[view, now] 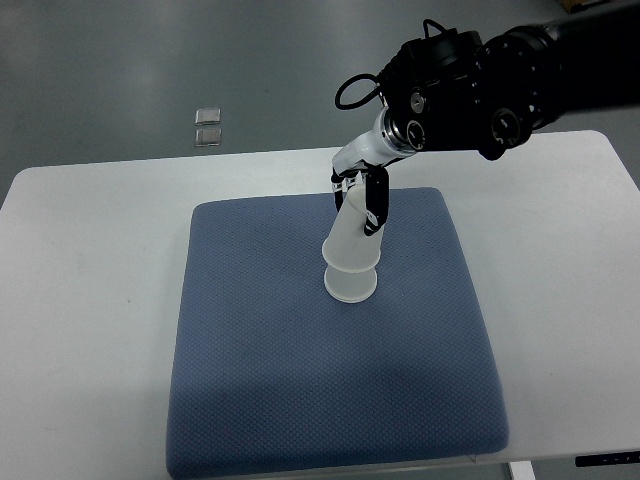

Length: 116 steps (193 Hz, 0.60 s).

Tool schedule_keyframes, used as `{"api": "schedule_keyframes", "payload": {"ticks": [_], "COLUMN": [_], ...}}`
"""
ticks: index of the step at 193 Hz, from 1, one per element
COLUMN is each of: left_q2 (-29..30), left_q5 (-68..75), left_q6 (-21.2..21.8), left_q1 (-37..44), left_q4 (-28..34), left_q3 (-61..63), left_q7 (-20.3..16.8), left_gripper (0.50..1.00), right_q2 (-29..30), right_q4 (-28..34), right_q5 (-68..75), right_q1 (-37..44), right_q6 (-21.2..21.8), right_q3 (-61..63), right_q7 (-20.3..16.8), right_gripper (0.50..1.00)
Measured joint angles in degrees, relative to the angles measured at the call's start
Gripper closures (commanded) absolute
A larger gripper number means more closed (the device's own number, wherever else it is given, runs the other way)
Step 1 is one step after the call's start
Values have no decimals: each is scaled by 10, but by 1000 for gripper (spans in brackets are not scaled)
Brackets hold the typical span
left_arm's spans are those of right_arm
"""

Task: Stack paper cups
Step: 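Lower the held cup down over the cup on the pad, then open the right hand fingers to release the stacked cup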

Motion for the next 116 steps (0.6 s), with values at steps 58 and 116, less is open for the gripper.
{"api": "schedule_keyframes", "payload": {"ticks": [58, 116], "left_q2": [0, 0], "left_q5": [0, 0], "left_q6": [0, 0], "left_q1": [0, 0], "left_q4": [0, 0], "left_q3": [0, 0], "left_q7": [0, 0], "left_gripper": [500, 500], "right_q2": [0, 0], "right_q4": [-1, -5], "right_q5": [1, 3], "right_q1": [-18, -28], "right_q6": [-13, -13], "right_q3": [0, 3], "right_q7": [0, 0], "right_gripper": [691, 603]}}
